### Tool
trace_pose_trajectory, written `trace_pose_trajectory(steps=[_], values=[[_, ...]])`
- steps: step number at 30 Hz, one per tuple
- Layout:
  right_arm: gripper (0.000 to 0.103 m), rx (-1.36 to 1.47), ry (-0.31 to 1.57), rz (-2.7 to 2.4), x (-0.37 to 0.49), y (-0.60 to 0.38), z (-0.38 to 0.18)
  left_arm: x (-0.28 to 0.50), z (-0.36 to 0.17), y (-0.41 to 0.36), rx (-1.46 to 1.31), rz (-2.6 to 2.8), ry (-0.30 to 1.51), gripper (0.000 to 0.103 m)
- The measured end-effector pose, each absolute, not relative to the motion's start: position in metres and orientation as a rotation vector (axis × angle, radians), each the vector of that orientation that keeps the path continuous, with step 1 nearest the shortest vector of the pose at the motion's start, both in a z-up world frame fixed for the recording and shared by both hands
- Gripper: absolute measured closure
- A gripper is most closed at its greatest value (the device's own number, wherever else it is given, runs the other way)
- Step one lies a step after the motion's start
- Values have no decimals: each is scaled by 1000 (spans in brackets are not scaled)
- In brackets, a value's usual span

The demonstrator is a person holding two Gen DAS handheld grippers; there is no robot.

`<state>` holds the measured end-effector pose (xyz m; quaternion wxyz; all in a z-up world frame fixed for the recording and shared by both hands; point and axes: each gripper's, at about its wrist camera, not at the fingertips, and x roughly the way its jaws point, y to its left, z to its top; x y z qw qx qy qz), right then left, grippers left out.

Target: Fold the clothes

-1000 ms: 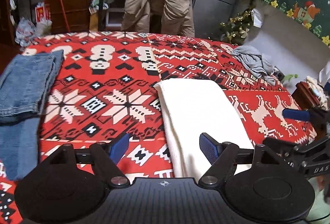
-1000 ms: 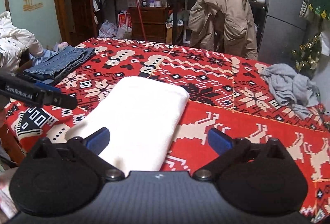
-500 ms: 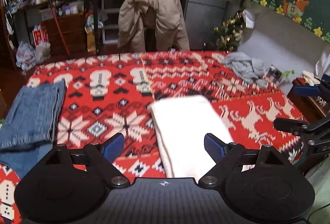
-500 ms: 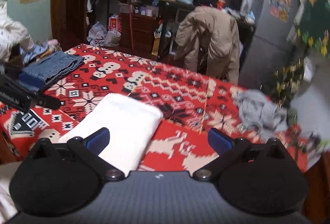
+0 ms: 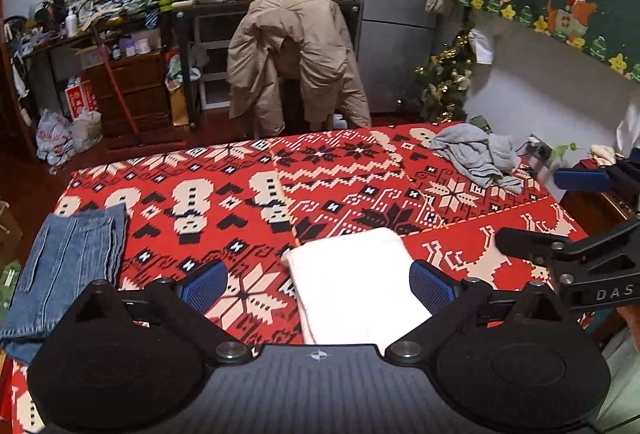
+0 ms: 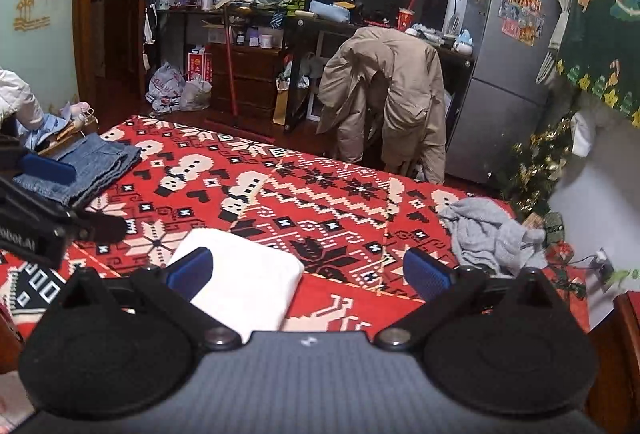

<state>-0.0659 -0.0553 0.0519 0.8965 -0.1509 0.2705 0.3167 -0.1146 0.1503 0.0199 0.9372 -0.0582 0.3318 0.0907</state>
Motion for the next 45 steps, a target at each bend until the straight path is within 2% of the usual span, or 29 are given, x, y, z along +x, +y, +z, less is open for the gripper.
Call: trace_pose_trajectory(steps=[8,14,19,26,29,30,31,32,33,34,35,37,45], values=[[1,-203,627,633,-49,-53,44,-108,25,145,-96,326,639,5],[2,-209,595,646,-52,-51,40,-100,27,149,-122,314,648,6],[10,-222,621,658,-55,-44,30,-93,21,158,-209,314,693,22],[9,-194,605,606,-58,-40,20,-87,6,167,-265,304,753,37],[11,-132,643,599,-48,-45,16,-84,-6,173,-290,280,778,46],[13,-117,662,607,-44,-47,13,-83,-10,177,-306,270,792,53],[24,-109,678,615,-40,-48,11,-81,-15,181,-337,253,810,64],[43,-105,698,623,-35,-49,7,-80,-21,186,-371,234,828,68],[51,-98,725,627,-31,-49,2,-77,-27,190,-404,216,845,78],[62,-94,751,634,-27,-48,-4,-76,-33,194,-438,203,858,88],[79,-91,776,642,-23,-48,-10,-75,-38,195,-459,188,862,92],[99,-90,806,657,-18,-46,-22,-73,-48,197,-497,157,868,94],[102,-79,834,678,-7,-29,-62,-56,-63,185,-533,68,837,95]])
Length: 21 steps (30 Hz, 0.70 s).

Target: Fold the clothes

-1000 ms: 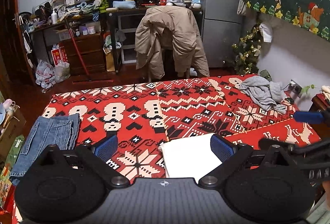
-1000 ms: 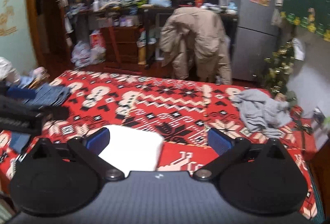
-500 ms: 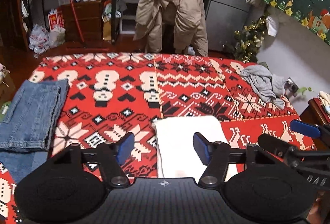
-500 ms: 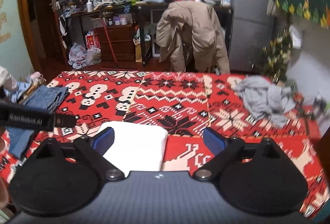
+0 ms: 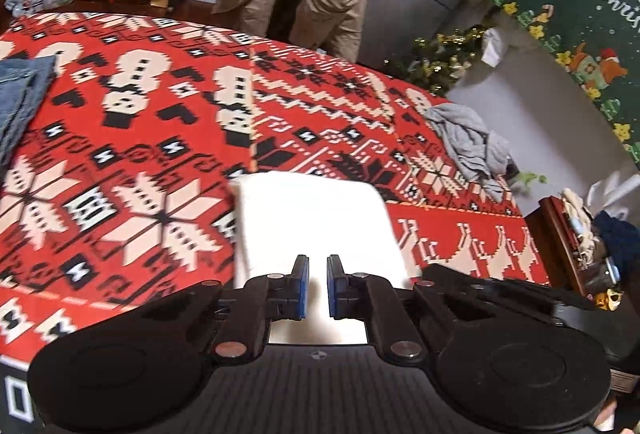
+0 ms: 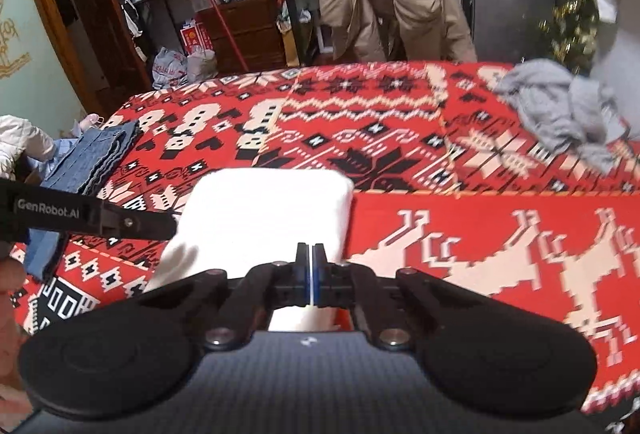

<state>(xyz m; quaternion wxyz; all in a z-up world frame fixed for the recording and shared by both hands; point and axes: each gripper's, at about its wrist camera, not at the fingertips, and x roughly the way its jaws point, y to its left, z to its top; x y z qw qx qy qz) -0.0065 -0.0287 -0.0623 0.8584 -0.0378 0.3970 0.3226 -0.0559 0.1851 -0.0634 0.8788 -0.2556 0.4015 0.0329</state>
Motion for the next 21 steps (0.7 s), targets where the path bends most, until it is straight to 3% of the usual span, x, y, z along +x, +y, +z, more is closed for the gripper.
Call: trace_pose_trajectory(steps=[21], values=[[103,-116,824,685,62,9,-95,-39,-87,185,-450,66,887,97]])
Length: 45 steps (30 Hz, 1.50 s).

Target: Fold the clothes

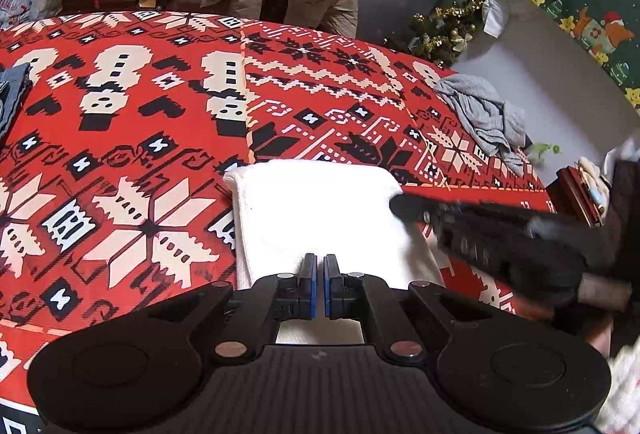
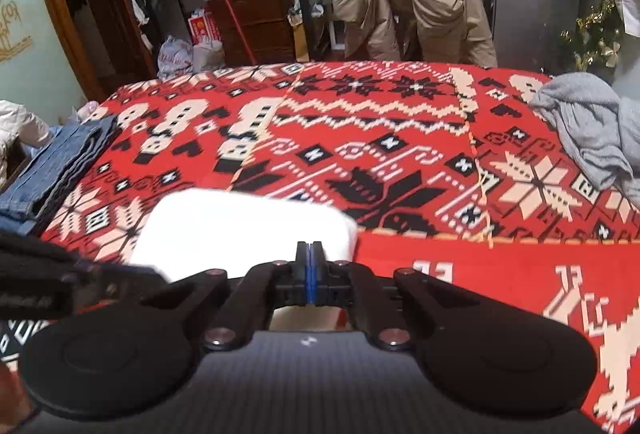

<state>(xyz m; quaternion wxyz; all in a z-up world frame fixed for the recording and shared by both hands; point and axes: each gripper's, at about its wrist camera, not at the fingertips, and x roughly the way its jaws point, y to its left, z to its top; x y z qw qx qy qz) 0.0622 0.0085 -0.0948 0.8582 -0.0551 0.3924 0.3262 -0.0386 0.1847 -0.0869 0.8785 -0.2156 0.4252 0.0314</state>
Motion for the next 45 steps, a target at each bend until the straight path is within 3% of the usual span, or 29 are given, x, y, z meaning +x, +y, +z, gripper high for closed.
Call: trace_pose_trajectory(steps=[15,20,30,40,45], values=[[102,-15,870,767,63,12,-84,-18,-79,230,-571,77,805,93],[101,-40,880,769,54,27,-92,4,-88,217,-462,113,840,93],[96,-137,872,941,-19,36,-86,4,-95,231,-520,98,841,100],[97,-246,803,1046,-23,55,-75,-49,-81,246,-632,91,830,97],[94,-271,797,1063,7,64,-66,-89,-89,239,-688,59,857,80]])
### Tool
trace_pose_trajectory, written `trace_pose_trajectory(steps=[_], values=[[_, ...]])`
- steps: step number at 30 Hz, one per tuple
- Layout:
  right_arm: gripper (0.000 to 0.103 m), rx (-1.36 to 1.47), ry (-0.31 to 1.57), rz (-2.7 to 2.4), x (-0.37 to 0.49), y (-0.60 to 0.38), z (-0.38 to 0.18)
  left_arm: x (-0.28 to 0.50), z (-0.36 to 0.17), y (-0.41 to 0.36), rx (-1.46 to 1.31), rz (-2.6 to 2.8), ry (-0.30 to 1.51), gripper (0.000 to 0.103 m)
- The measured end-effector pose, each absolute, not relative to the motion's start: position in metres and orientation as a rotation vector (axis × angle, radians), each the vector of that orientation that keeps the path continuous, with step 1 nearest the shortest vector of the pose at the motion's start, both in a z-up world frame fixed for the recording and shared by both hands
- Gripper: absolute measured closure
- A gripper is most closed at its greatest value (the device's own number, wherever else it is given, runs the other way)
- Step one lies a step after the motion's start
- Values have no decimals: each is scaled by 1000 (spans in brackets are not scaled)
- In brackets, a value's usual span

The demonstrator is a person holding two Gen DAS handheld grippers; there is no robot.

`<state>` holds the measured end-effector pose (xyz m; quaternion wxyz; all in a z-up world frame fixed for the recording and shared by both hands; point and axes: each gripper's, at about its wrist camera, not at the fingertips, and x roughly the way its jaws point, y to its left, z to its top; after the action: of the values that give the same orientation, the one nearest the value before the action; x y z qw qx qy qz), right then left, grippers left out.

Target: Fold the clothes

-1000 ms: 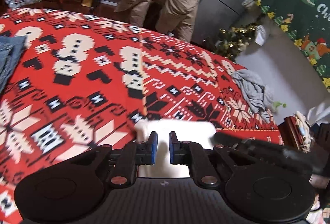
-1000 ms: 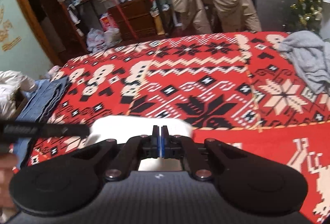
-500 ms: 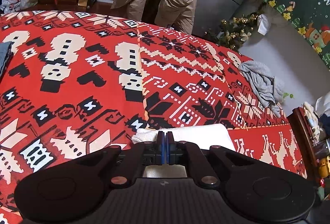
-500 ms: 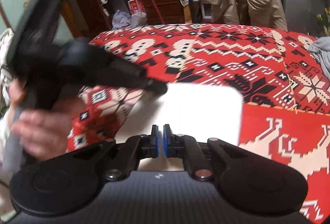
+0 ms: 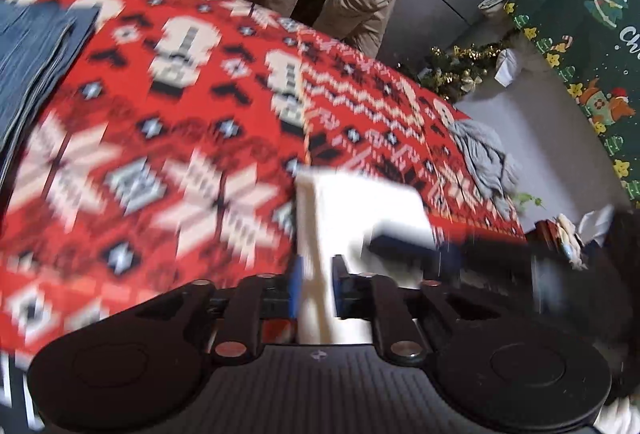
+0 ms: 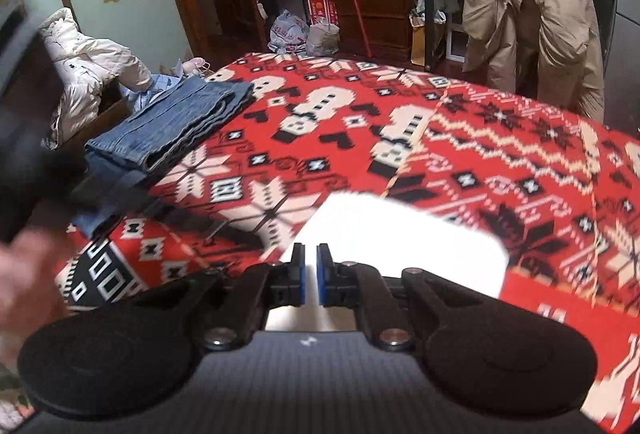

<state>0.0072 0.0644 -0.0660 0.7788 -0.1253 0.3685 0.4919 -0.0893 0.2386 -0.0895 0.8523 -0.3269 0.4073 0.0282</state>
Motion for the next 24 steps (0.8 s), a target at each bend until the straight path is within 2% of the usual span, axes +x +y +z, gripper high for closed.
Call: trace_pose_trajectory(steps=[3,4,6,7,10,14,16,17,18,20,24], values=[[94,-289,825,1078,24,75,-62,-104,-95,228,-696,29,872,77],[91,-305,829,1082,27,80,-60,-107,-97,225,-691,19,874,73],[76,-340,841,1082,34,90,-58,-110,-101,223,-701,8,880,68],[71,-359,846,1080,37,96,-59,-111,-103,222,-706,3,884,68],[71,-414,858,1073,44,116,-64,-114,-110,220,-723,-13,893,68],[64,-510,843,1058,41,138,-76,-117,-113,219,-743,-18,881,77],[65,-551,831,1041,39,146,-80,-117,-112,217,-732,-5,882,85],[73,-563,825,1031,38,148,-82,-119,-110,216,-726,-3,874,88],[76,-574,820,1022,36,149,-83,-121,-108,216,-721,-1,864,97],[86,-586,808,1001,34,151,-84,-126,-103,215,-724,0,837,98],[89,-551,825,971,36,152,-84,-133,-105,213,-704,14,837,99]])
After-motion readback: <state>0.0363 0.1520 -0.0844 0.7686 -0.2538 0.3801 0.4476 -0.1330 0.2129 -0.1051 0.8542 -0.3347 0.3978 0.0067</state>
